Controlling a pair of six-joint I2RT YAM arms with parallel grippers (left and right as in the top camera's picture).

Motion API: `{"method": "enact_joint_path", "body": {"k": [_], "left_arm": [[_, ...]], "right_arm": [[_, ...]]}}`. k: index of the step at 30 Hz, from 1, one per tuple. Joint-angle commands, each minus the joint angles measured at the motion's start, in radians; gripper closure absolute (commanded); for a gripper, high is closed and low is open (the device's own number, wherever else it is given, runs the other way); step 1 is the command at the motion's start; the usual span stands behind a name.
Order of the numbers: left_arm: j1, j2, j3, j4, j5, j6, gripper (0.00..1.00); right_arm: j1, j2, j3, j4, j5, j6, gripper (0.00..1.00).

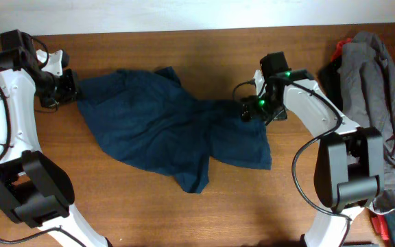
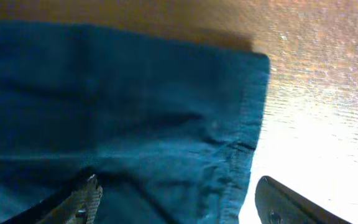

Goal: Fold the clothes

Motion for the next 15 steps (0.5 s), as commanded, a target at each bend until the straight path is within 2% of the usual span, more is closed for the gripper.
{"method": "enact_joint_path", "body": {"k": [1, 7, 11, 13, 15], "left_arm": [[0.004, -0.014, 0.005, -0.006, -0.01, 0.016, 1.0], [0.005, -0.018, 0.005, -0.007, -0.01, 0.016, 1.0], [0.005, -0.018, 0.005, -0.009, -0.01, 0.016, 1.0], [0.005, -0.018, 0.005, -0.011, -0.01, 0.016, 1.0], [0.005, -0.018, 0.005, -0.011, -0.01, 0.016, 1.0]], "right_arm": [[-0.023, 0.007, -0.042, 0.026, 0.045, 0.02, 0.2], [-0.044, 0.008, -0.104, 0.086, 0.044, 0.021, 0.25], [-0.047, 0.008, -0.141, 0.133, -0.013, 0.021, 0.33], [-0.047, 0.008, -0.154, 0.172, -0.028, 0.021, 0.44], [-0.048, 0.008, -0.154, 0.194, -0.028, 0.021, 0.61]]}}
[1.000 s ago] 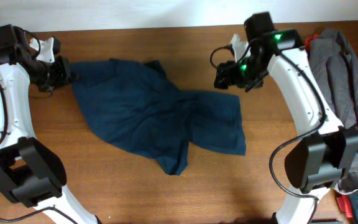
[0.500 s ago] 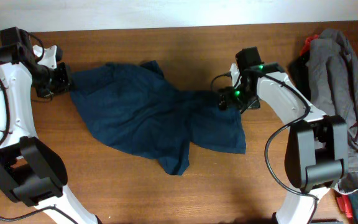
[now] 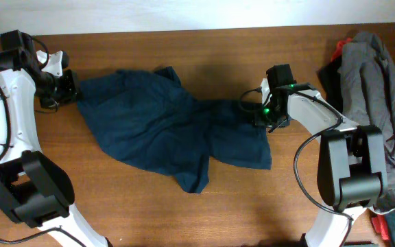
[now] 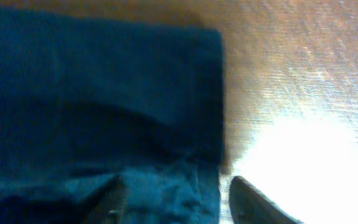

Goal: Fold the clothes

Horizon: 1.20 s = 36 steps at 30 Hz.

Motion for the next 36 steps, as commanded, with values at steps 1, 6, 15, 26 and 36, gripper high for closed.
{"method": "enact_joint_path", "body": {"k": [1, 6, 15, 26, 36], "left_arm": [[0.005, -0.018, 0.005, -0.005, -0.003, 0.016, 1.0], [0.005, -0.02, 0.005, -0.014, -0.003, 0.016, 1.0], [0.021, -0.047, 0.039, -0.019, -0.003, 0.016, 1.0], [0.02, -0.062, 0.041, -0.03, -0.004, 0.016, 1.0], [0.02, -0.062, 0.041, -0.034, -0.003, 0.016, 1.0]], "right_arm": [[-0.005, 0.007, -0.01, 0.026, -0.031, 0.012, 0.72], [-0.013, -0.033, 0.049, -0.018, -0.069, 0.007, 0.96], [-0.047, -0.179, 0.372, 0.034, -0.074, -0.072, 0.96], [-0.059, -0.124, 0.464, -0.196, -0.022, -0.068, 0.44], [-0.068, 0.096, 0.292, -0.293, -0.064, 0.008, 0.46]]}}
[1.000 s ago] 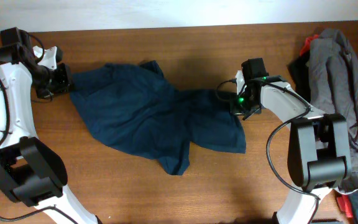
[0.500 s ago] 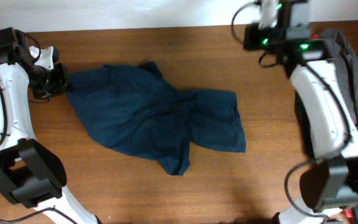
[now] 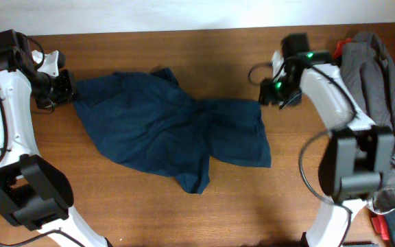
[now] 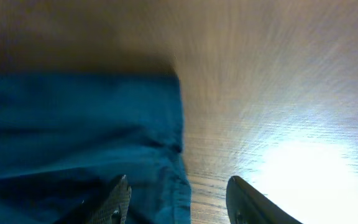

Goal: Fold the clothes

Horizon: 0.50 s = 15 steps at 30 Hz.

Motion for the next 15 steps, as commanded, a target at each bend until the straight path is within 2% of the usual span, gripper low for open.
{"method": "enact_joint_path", "body": {"k": [1, 5, 10, 15], "left_arm": [[0.006, -0.044, 0.029, -0.007, -0.003, 0.016, 1.0], [0.006, -0.044, 0.029, -0.007, -0.003, 0.016, 1.0], [0.006, -0.044, 0.029, -0.007, -0.003, 0.016, 1.0], [0.006, -0.044, 0.029, -0.001, -0.003, 0.016, 1.0]], "right_arm": [[-0.011, 0.024, -0.048, 0.043, -0.074, 0.033, 0.46], [-0.011, 0.029, -0.113, 0.128, -0.103, 0.069, 0.48], [-0.006, 0.029, -0.18, 0.137, -0.103, 0.082, 0.53], [-0.006, 0.028, -0.225, 0.183, -0.129, 0.082, 0.81]]}}
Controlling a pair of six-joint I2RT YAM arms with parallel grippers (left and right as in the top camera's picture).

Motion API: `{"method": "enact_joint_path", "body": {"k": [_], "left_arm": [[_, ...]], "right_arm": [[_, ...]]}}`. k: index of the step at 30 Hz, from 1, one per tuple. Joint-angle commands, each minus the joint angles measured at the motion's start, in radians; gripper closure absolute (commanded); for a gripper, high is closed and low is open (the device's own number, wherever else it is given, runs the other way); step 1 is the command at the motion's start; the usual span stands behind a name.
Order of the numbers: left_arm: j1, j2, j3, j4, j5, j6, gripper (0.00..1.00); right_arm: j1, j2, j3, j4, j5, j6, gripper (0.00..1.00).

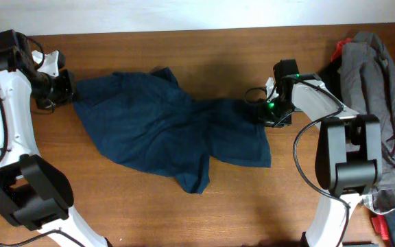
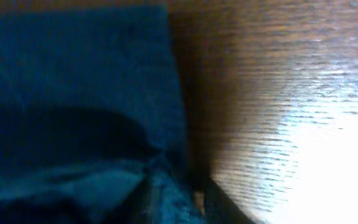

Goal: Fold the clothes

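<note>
A dark blue garment (image 1: 163, 130) lies rumpled across the middle of the wooden table (image 1: 115, 206). My left gripper (image 1: 66, 88) sits at its far left corner, jaws against the cloth edge, apparently shut on it. My right gripper (image 1: 267, 113) is at the garment's right edge. In the right wrist view the blue garment (image 2: 73, 93) fills the left side, and the right gripper (image 2: 179, 202) has its fingers drawn close with the hem bunched between them.
A pile of grey clothes (image 1: 379, 89) covers the table's right end, with a black item (image 1: 331, 72) at its near side. A red object (image 1: 384, 225) lies at the bottom right corner. Bare wood runs along the front edge.
My right gripper was near the garment's upper right corner with its fingers wider apart; now it is lower on the right edge, fingers narrowed onto the hem. The left arm has not moved.
My right gripper stood open over the garment's right edge, then closer to the hem with the fingers narrower. Later it was farther back by the upper right corner, and now grips the right edge. The left gripper stayed at the left corner, which shifted slightly left.
</note>
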Motion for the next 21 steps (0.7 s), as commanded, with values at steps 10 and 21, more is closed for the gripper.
{"method": "enact_joint_path", "body": {"k": [10, 21], "left_arm": [[0.006, -0.044, 0.029, -0.001, -0.003, 0.016, 0.99], [0.006, -0.044, 0.029, -0.002, -0.002, 0.015, 0.99]], "right_arm": [[-0.047, -0.11, 0.213, 0.022, -0.024, -0.085, 0.96], [-0.098, -0.119, 0.594, 0.281, -0.121, -0.087, 0.96]]}}
